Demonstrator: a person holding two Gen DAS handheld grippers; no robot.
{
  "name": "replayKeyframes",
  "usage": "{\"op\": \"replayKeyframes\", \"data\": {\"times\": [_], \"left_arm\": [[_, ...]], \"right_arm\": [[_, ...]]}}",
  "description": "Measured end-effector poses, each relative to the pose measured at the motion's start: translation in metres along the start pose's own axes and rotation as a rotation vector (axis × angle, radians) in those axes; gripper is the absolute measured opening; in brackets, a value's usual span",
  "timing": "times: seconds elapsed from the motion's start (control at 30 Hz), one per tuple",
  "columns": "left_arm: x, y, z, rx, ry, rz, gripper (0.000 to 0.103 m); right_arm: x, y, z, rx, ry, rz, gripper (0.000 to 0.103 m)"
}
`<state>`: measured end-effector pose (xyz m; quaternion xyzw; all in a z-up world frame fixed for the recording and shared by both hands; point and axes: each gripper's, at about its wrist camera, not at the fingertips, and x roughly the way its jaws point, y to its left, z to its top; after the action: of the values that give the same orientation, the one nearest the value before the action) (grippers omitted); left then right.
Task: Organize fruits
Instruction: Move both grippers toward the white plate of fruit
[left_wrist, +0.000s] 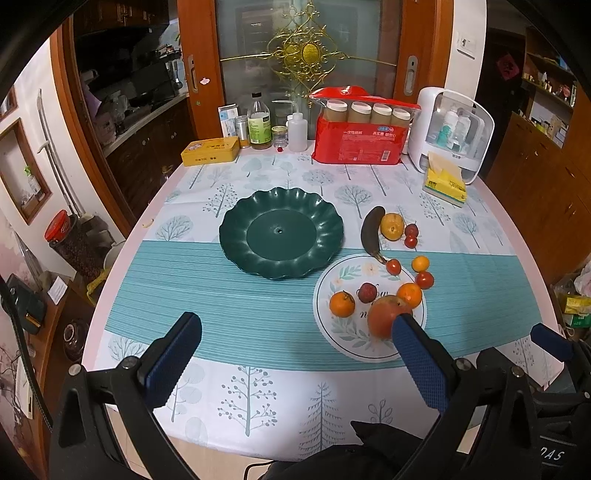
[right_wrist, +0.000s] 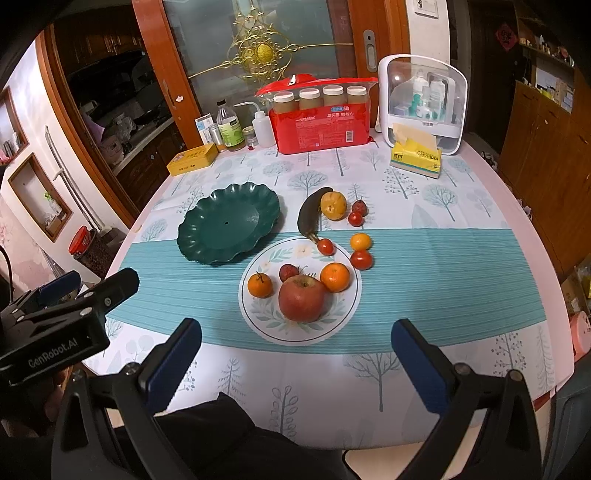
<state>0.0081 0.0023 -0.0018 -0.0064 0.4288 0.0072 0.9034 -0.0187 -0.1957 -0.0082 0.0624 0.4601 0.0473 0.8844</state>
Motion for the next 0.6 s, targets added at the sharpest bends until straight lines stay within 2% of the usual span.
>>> {"op": "replayKeyframes", "data": {"times": [0.6], "left_arm": [[0.0009, -0.0016, 0.0006, 0.001, 0.004, 0.0, 0.102]], "right_arm": [[0.005, -0.0041, 0.0016, 0.022, 0.015, -0.011, 0.103]]}}
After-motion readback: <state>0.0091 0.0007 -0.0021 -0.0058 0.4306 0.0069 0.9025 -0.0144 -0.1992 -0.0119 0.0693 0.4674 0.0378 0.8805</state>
